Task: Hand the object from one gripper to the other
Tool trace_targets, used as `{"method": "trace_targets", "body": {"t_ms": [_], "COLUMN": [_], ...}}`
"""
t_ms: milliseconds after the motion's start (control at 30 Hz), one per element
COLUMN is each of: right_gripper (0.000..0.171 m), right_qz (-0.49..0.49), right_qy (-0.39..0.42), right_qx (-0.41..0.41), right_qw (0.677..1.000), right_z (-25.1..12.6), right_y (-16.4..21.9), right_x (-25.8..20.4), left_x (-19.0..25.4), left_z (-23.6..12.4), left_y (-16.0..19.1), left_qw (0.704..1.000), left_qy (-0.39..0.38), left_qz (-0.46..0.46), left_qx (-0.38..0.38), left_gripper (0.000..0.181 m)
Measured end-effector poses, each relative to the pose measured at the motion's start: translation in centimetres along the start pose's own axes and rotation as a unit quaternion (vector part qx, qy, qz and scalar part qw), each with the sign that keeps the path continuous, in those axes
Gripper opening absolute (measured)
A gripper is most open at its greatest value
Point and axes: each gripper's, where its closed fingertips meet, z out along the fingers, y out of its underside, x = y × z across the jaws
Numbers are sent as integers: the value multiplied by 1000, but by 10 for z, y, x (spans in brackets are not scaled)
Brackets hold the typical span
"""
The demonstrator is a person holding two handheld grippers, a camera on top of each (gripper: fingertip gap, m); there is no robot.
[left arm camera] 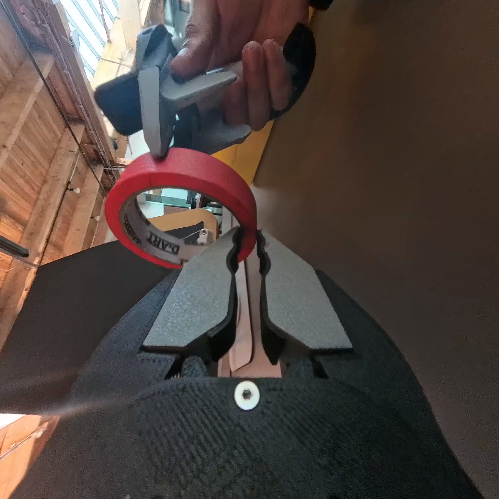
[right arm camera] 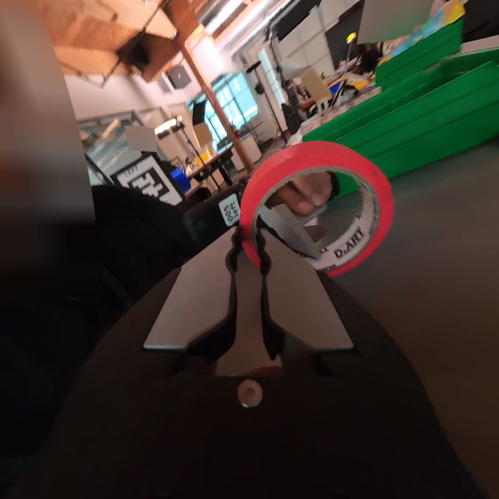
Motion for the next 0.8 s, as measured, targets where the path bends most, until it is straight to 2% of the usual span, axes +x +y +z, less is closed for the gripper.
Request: {"method": "trace_targets", "body": {"t_ms": [67, 167, 267, 333, 433, 533, 600, 667, 800], "right_gripper": [9, 9, 8, 7, 8, 8, 8, 7, 8], "right_qz": [-57, -126, -216, -306, -417, -453, -474, -499, -549], "right_qy": [47, 129, 247, 332, 407, 428, 446, 469, 493], "right_qx": [-26, -54, -71, -128, -208, -277, -330, -372, -420], "right_qw": [997, 982, 942, 883, 786, 732, 683, 627, 528], "right_z": [6, 4, -9, -21, -26, -24, -30, -36, -32], "right_y": [5, 5, -4, -2, 4, 19, 29, 33, 34], "right_x": [7, 20, 41, 54, 66, 78, 90, 100, 109], "left_x": [9, 9, 2, -4, -23, -48, -57, -60, -47], "left_z": [1, 5, 4, 1, -5, -15, -18, -15, 2], "left_y": [3, 14, 23, 21, 18, 15, 14, 19, 38], "left_qw": [1000, 998, 985, 951, 874, 791, 743, 725, 749], "left_qy": [27, 22, 26, 56, 77, 79, 90, 76, 32], "left_qz": [-10, -45, -168, -305, -476, -593, -645, -668, -658], "left_qx": [-9, -29, -32, -2, 58, 129, 157, 154, 71], "left_gripper": [8, 9, 20, 28, 48, 55, 62, 59, 57]}}
